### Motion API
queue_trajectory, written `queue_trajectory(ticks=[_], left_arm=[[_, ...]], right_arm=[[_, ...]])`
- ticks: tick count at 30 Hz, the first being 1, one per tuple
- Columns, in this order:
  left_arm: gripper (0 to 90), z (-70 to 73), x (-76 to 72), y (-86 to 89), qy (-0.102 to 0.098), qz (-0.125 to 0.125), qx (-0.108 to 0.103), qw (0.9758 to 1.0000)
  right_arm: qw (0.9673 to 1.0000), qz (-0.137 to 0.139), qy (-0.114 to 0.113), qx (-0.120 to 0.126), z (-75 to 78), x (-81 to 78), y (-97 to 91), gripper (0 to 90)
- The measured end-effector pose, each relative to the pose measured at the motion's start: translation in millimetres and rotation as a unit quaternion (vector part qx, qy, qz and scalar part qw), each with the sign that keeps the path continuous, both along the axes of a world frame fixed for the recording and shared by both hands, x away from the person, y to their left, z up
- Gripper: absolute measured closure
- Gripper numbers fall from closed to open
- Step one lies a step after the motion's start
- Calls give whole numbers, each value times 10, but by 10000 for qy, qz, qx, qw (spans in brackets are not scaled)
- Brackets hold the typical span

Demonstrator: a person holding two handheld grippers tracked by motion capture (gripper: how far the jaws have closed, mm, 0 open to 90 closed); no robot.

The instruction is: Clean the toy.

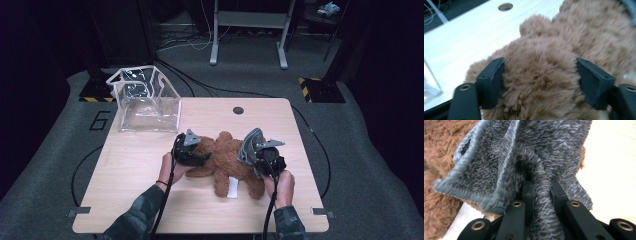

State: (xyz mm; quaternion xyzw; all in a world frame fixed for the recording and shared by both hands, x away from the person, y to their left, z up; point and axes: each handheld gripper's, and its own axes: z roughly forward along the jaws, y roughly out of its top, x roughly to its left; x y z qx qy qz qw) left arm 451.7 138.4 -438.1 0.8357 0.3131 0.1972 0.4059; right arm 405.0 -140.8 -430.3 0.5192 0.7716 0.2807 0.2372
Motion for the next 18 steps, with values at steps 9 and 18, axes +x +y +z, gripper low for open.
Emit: queue_trajectory(ticks=[9, 18], left_arm=[[313, -52, 131, -85, 181, 111, 148, 9997], [365, -164, 164, -35, 230, 69, 127, 9996]], right_arm=[[9972, 401, -483, 418, 239, -142, 215, 777], [9938, 1086, -28, 221, -89, -20, 945, 781]])
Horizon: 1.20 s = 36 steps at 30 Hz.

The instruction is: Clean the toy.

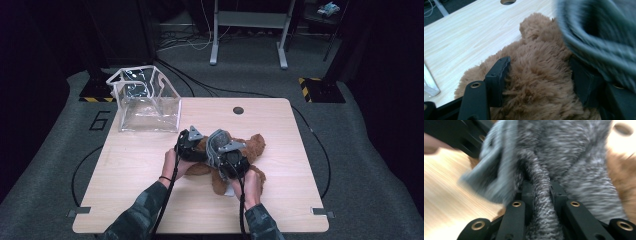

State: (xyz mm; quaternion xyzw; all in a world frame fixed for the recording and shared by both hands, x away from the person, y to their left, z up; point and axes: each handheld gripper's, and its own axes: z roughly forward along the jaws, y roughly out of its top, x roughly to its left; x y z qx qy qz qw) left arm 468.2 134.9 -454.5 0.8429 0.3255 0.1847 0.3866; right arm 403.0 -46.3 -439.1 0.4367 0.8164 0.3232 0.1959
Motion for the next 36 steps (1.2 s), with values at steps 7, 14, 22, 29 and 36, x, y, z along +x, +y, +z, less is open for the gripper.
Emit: queue_trajectory(ticks=[7, 14, 22, 29, 36], left_arm=[[371, -31, 10, 2, 23, -50, -109, 9999], [372, -35, 18, 15, 14, 5, -109, 9999], [371, -28, 5, -17, -70, 37, -10, 10000], [371, -41, 21, 9, -19, -39, -116, 9999], [371, -52, 11, 10, -38, -42, -180, 9998]], right_arm=[[9996, -250, 101, 84, -81, -124, -369, 787], [9944, -1030, 232, 51, -180, -239, -948, 787], [9981, -386, -201, 442, 167, -269, -661, 781], [9997, 42, 19, 258, 33, 37, -204, 782], [9977, -469, 230, 428, -90, -103, -663, 784]])
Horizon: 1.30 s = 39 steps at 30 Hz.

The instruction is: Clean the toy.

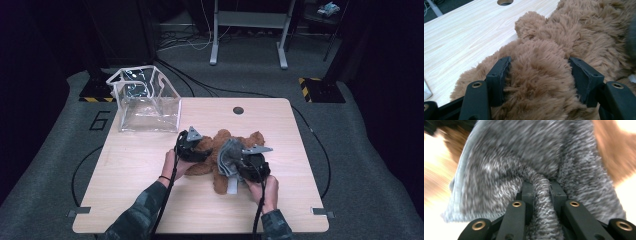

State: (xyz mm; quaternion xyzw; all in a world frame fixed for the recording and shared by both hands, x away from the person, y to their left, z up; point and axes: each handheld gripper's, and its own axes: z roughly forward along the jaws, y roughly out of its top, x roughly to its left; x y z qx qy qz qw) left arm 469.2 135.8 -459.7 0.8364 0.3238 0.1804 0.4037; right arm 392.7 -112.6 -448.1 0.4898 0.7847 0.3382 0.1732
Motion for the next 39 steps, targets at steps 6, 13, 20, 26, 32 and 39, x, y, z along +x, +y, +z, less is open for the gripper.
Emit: queue_trajectory(ticks=[6, 13, 20, 26, 32, 39], left_arm=[[371, 2, -4, 9, 7, -22, 41, 10000], [371, -4, -7, 6, -39, -37, 38, 10000], [371, -5, -8, -3, -81, -37, 62, 9999], [370, -1, -9, -3, -38, -58, 81, 9999], [370, -5, -8, 8, 8, -73, 18, 10000], [370, -20, -9, 9, 8, -37, -44, 10000]], right_arm=[[9994, -320, 91, -13, -99, -140, -350, 782], [9971, -682, -338, 24, 268, 34, -671, 781], [9981, -574, -228, -28, 410, 653, -563, 779], [9991, -311, 214, -182, 187, 1102, -323, 780], [9963, -524, 630, -263, -46, 1224, -378, 784], [9897, -1135, 602, -635, -75, 1335, -558, 786]])
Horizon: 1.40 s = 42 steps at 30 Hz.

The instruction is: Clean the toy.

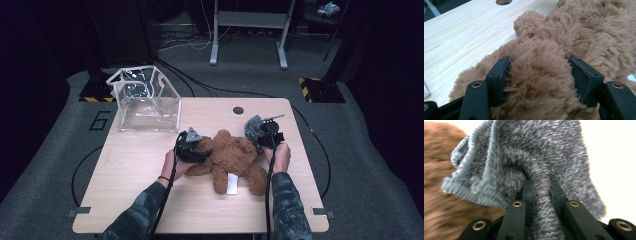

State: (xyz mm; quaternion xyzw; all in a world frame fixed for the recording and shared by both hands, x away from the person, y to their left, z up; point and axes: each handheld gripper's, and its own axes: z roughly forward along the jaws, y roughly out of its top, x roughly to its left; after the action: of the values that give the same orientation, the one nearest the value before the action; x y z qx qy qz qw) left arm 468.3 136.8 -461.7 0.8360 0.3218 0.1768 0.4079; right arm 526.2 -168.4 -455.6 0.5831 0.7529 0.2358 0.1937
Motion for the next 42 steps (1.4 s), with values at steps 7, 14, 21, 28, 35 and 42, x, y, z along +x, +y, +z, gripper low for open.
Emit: queue_trajectory(ticks=[7, 14, 21, 28, 35, 42], left_arm=[[370, -2, 3, 6, -5, -1, -2, 10000], [368, 7, -7, -12, -13, 40, 41, 10000], [367, -4, -7, 10, -11, 23, -75, 10000], [368, -21, -26, 28, -47, 32, -129, 9999], [368, -20, -25, 26, -47, 43, -114, 9999], [367, -17, -24, 38, 1, 28, -126, 9999]], right_arm=[[9996, -268, -45, -4, 105, -16, -131, 784], [9950, 778, -212, 592, 297, -217, 282, 784], [9981, 483, 93, 369, -19, -87, 235, 788], [9999, 56, 15, 140, -52, -18, 135, 790], [9976, -661, 106, -185, -88, 1, -154, 789], [9972, -452, -174, 567, 8, -222, -290, 786]])
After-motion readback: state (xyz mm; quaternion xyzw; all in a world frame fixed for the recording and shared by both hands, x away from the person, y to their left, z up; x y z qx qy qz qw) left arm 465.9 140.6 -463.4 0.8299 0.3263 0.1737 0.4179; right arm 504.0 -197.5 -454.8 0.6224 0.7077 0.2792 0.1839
